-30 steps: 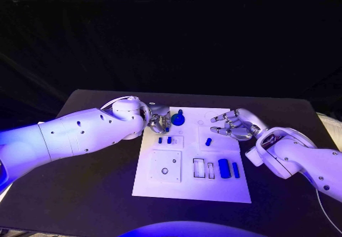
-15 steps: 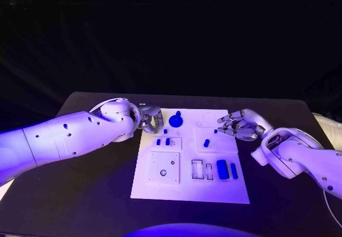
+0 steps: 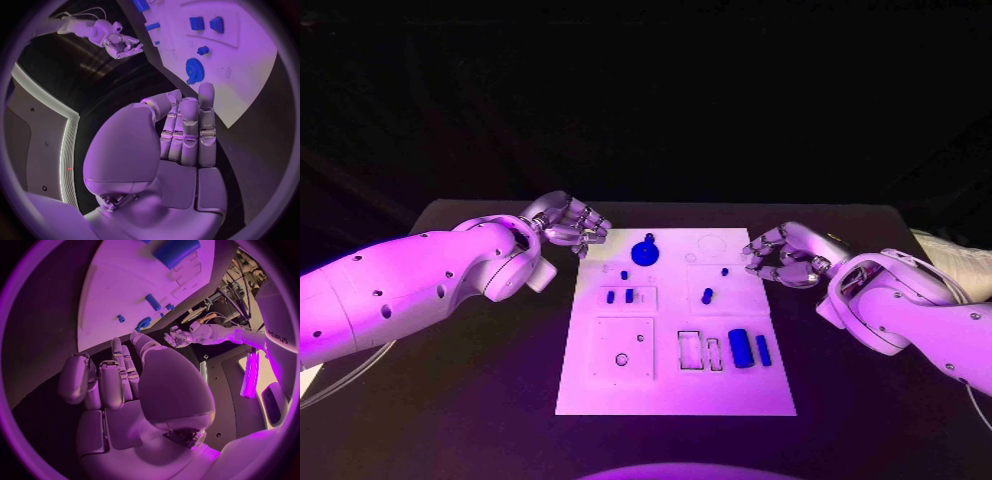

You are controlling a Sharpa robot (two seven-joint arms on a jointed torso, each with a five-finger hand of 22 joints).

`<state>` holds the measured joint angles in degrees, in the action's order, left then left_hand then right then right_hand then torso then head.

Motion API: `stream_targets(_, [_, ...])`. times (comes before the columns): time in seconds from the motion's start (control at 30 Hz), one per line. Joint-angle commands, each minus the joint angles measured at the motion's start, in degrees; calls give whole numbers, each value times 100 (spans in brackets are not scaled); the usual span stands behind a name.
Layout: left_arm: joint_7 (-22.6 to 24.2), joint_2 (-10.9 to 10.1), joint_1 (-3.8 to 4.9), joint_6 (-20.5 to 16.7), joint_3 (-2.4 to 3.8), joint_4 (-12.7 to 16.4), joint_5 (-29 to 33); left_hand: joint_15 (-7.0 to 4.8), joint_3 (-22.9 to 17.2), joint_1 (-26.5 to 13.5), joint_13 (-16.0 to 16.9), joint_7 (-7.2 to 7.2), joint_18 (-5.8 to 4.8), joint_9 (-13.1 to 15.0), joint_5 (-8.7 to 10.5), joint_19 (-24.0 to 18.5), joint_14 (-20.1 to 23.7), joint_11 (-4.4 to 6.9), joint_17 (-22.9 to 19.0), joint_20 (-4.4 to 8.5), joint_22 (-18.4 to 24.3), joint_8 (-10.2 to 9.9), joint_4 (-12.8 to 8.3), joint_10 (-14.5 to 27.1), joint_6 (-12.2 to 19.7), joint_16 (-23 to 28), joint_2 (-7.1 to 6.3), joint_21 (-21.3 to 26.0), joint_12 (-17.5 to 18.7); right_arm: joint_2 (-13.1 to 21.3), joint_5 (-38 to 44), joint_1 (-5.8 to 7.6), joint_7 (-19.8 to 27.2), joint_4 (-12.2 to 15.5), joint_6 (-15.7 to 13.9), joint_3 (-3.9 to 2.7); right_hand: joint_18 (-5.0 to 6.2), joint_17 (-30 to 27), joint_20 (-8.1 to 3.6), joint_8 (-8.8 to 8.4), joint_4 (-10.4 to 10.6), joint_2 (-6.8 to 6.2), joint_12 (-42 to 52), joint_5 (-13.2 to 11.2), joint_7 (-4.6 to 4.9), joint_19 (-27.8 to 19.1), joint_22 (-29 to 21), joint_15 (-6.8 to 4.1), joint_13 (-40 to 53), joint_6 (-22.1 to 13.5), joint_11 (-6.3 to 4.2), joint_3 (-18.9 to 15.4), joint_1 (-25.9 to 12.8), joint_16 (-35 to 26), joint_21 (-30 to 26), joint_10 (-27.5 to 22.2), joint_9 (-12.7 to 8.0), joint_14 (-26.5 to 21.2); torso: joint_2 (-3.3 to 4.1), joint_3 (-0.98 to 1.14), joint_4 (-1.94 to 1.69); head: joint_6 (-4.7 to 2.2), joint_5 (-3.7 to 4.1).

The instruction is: Assemble the parts on the task board

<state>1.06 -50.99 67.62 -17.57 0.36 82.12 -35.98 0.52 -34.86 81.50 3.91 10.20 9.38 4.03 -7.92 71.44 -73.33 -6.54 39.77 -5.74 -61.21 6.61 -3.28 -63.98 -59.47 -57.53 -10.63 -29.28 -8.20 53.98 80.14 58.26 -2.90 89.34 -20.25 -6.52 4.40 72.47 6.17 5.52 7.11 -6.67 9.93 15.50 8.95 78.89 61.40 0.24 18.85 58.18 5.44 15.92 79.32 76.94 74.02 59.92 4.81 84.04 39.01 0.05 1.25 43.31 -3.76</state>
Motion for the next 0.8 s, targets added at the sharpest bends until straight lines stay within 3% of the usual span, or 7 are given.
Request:
stream_targets(0.03, [382, -45, 3, -203, -3, 33, 1101, -1, 3, 49, -5, 47, 109, -7, -1, -45, 13, 12, 14, 3, -9, 4, -29, 36, 9, -1, -11, 15, -30, -40, 1127, 2, -489, 4, 267, -2, 128, -65, 8, -30, -13, -60, -64, -100, -7, -47, -87, 16, -114, 61, -6, 57, 30, -60, -61, -56, -12, 221, 2, -7, -6, -12, 20])
stream_targets(0.17, [745, -91, 3, -116, -23, 71, 1691, 21, 29, -32, -7, 57, 96, -11, 11, -75, 69, -1, -138, -13, -13, 5, 16, 55, 8, 105, 16, 25, -42, -134, 1594, 4, -720, -8, 320, -2, 137, -137, 15, -63, -59, -65, -134, -399, -20, -63, -149, 22, -314, 73, -2, 182, 109, -125, -108, -66, -23, 211, 9, -14, -4, -19, -4])
stream_targets(0.3, [1213, -94, 1, 128, -75, 174, 2653, 61, 187, -257, -5, 48, 87, -15, 27, -168, 179, -4, -337, -62, 35, 2, 169, 102, 26, 246, 71, 112, -73, -264, 1910, 10, -884, -26, 348, -3, 143, -188, 22, -101, -82, -88, -173, -479, -21, -70, -193, 31, -465, 65, 5, 284, 138, -171, -140, -69, -34, 207, 16, -5, 0, -27, 34])
stream_targets(0.43, [1468, -89, -5, 332, -98, 274, 3201, 80, 416, -437, 7, 30, 96, -14, 34, -209, 239, 7, -434, -102, 120, 7, 302, 113, 42, 292, 107, 219, -131, -391, 2021, 37, -943, -84, 453, -3, 147, -216, 24, -121, -92, -99, -189, -514, -20, -75, -220, 36, -537, 56, 10, 332, 144, -195, -159, -70, -40, 204, 18, -11, 1, -32, 79])
stream_targets(0.6, [1637, -79, -19, 482, -112, 380, 3641, 76, 703, -597, 42, 3, 108, -15, 31, -199, 285, 37, -510, -126, 255, 7, 456, 31, 81, 303, 187, 358, -276, -574, 2060, 73, -979, -205, 673, -2, 150, -246, 28, -141, -99, -95, -214, -573, -24, -73, -239, 41, -640, 58, 15, 396, 145, -222, -173, -79, -45, 203, 15, -15, -6, -30, 79])
stream_targets(0.8, [1736, -61, -34, 516, -118, 455, 4015, 28, 892, -582, 104, -60, 113, 11, 25, -144, 302, 104, -552, -93, 372, 84, 490, -101, 3, 288, 258, 463, -491, -756, 2073, 98, -975, -360, 809, 3, 150, -268, 29, -139, -101, -71, -210, -592, -21, -66, -248, 39, -718, 91, 13, 460, 143, -242, -180, -40, -41, 202, 7, -8, -8, -25, 82])
